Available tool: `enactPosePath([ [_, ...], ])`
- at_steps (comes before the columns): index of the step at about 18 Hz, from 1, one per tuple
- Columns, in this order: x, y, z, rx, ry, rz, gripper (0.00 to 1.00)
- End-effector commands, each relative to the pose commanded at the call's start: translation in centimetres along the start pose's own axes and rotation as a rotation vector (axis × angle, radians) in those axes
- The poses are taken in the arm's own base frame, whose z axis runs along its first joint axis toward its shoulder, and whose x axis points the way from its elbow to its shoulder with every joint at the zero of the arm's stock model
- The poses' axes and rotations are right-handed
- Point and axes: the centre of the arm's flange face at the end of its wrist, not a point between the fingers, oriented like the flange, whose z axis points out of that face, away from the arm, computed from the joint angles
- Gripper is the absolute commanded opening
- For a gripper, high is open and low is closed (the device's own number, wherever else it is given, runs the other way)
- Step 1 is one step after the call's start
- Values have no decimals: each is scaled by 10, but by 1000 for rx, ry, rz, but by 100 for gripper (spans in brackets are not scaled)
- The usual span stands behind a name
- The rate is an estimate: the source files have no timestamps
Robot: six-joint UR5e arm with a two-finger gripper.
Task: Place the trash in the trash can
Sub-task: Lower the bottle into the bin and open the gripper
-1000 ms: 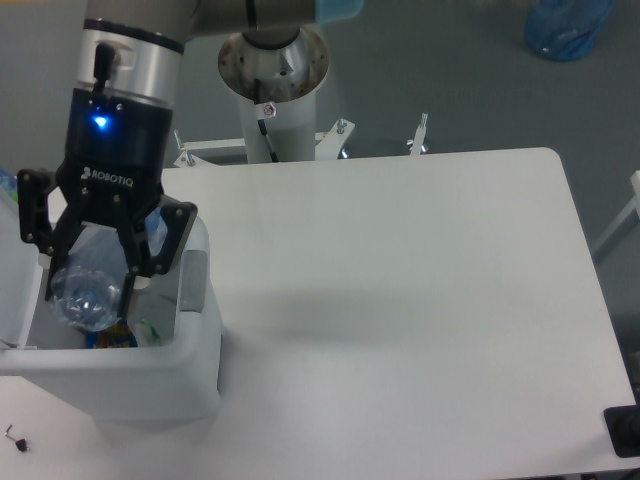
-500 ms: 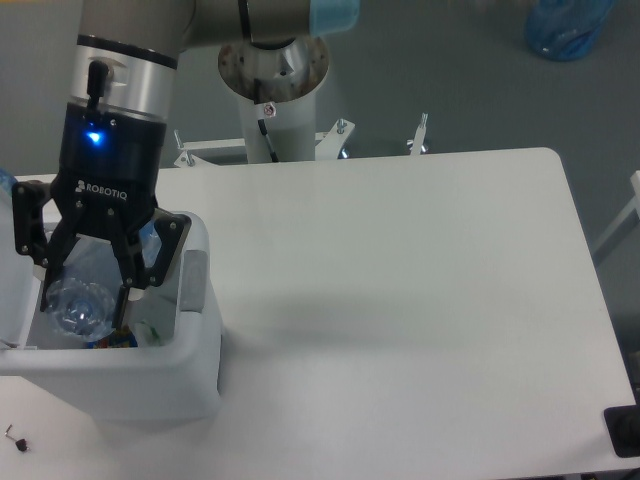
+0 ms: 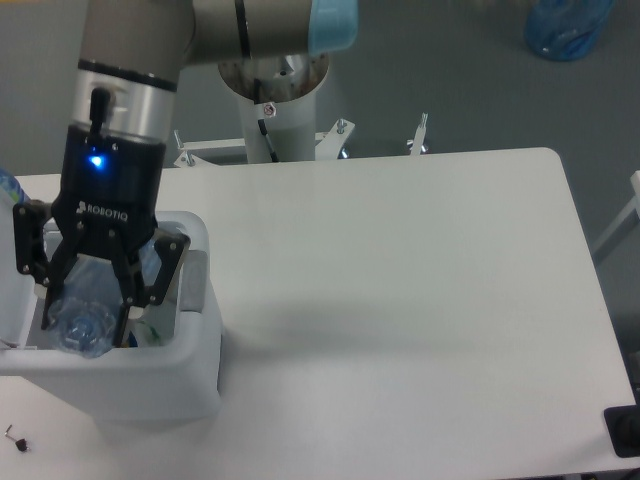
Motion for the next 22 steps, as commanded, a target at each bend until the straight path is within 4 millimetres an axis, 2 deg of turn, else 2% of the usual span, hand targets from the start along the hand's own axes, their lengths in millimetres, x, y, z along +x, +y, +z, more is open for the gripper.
enactPosePath([
  [7, 2, 9, 15, -27, 11, -4, 61],
  [9, 6, 13, 18, -36, 17, -3, 67],
  [12, 6, 19, 22, -49, 20, -6, 69],
  [13, 6, 22, 24, -55, 21, -4, 75],
  [16, 7, 20, 20, -49, 19, 17, 100],
  [19, 10, 19, 10, -40, 18, 11, 100],
  [22, 2, 30, 15, -61, 14, -6, 100],
])
